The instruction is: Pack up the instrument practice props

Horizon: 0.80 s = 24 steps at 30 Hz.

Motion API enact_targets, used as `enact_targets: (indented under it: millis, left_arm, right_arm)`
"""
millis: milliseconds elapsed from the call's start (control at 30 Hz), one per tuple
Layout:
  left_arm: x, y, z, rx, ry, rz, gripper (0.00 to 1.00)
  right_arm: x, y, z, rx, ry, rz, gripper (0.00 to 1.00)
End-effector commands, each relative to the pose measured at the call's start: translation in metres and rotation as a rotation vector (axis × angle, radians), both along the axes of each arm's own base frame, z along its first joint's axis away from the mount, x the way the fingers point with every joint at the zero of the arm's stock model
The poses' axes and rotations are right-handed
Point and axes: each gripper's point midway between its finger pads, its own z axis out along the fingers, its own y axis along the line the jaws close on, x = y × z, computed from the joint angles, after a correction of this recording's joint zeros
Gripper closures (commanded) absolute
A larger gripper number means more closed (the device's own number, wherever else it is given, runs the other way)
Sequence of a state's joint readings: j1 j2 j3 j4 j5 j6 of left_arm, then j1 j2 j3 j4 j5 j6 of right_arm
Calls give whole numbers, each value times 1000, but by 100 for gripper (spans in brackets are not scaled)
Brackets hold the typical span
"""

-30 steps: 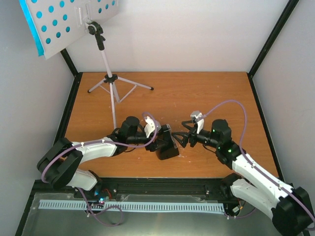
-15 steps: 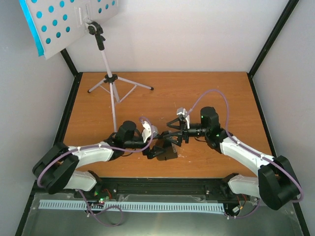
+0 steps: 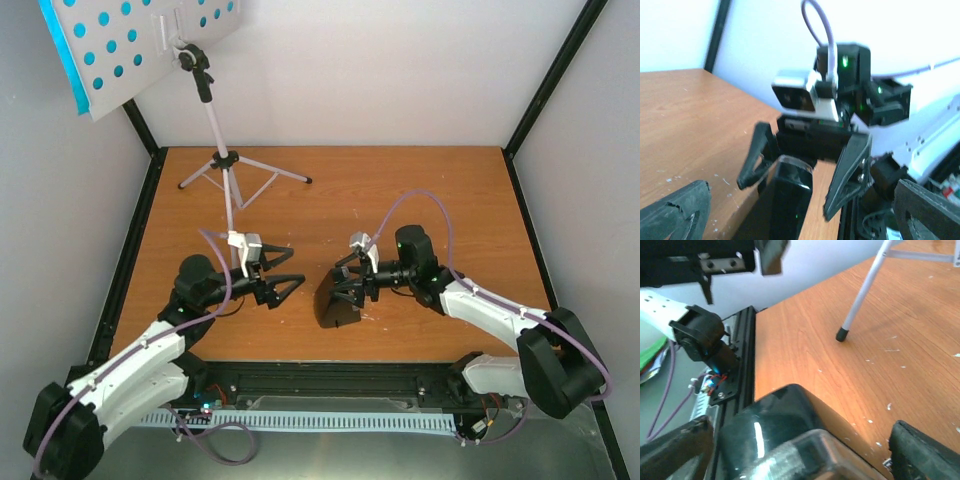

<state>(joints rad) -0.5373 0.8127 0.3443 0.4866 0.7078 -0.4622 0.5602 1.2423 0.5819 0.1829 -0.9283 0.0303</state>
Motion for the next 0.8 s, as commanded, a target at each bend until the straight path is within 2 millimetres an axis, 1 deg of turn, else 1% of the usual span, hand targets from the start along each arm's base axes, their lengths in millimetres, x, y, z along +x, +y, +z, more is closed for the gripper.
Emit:
enact_targets:
  millis: [0, 67, 167, 233, 367, 433, 500, 567, 633, 700, 767]
  left_arm:
    - [12, 20, 18, -55, 125, 76, 1]
    - [20, 26, 18, -44, 145, 120, 1]
    - [35, 38, 11, -28, 171, 213, 1]
    - [45, 46, 6, -26, 199, 275, 1]
    - [62, 65, 1, -38, 238, 369, 1]
    - [70, 76, -1, -38, 254, 404, 1]
    - [82, 89, -7, -29, 284, 452, 0]
    - [95, 108, -12, -38, 314, 510, 1]
    - [105, 124, -15, -62, 344, 548, 1]
    - [116, 139, -16, -78, 365, 589, 1]
    - [126, 149, -15, -75, 364, 614, 1]
  right_arm:
    - [8, 2, -21, -63, -44, -68, 14]
    - [15, 1, -24, -74, -68, -121, 22]
    - [31, -8, -19, -71, -114, -256, 29]
    - [46, -19, -15, -78, -152, -381, 32]
    - [84, -59, -13, -137, -219, -703, 32]
    - [102, -79, -14, -185, -231, -848, 32]
    - [118, -97, -17, -239, -236, -975, 32]
    - [132, -112, -23, -267, -207, -1059, 33]
    - [149, -127, -24, -261, -177, -1134, 33]
    - [167, -144, -19, -242, -167, -1204, 34]
    - [185, -155, -18, -234, -151, -1243, 34]
